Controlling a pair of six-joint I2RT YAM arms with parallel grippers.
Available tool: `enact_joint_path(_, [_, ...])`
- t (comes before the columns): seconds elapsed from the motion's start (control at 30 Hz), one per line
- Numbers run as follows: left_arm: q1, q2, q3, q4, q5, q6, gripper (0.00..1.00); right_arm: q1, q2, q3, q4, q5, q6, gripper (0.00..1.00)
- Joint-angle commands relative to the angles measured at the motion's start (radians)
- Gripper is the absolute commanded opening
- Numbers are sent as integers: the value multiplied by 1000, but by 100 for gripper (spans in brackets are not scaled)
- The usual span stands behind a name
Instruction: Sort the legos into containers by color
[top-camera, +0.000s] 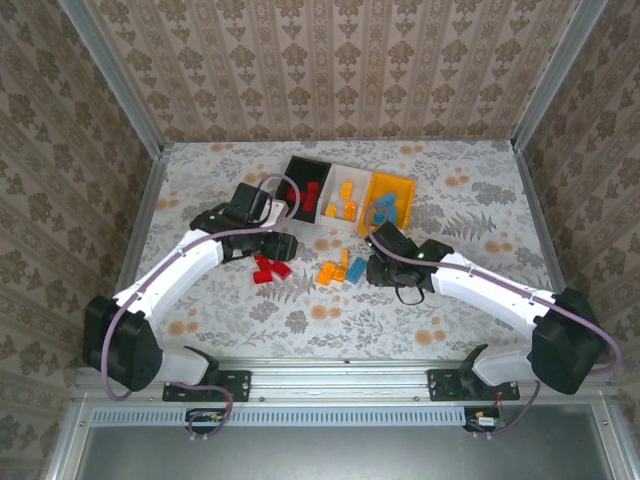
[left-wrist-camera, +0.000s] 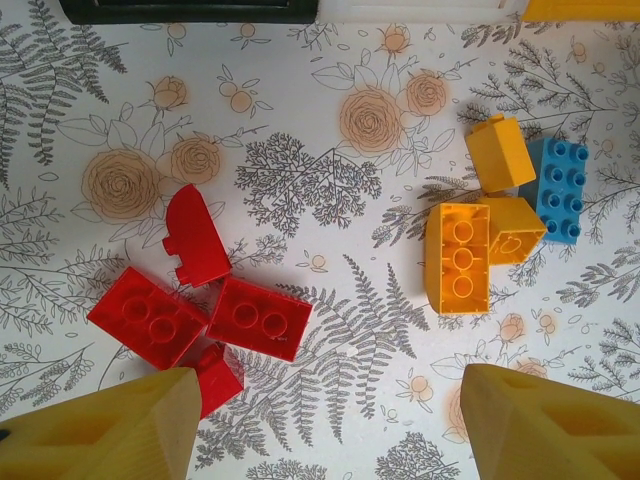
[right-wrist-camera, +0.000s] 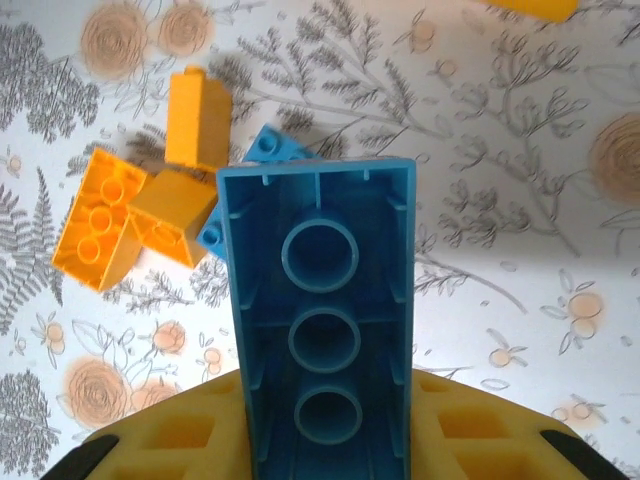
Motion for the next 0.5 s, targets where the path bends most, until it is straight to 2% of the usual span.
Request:
enact_joint_path(0.0, [6,-27,-4,7,14,-9,71,-61,8,61,-50,-22,-60,32])
enact_joint_path(0.2, [8,-24,4,-11,6,13,73,-151,57,173,-57,-80,-131,32])
enact_joint_path(0.47, [12,-39,-7,-19,1,18,75,-248,214,313,-79,-139,-225,32])
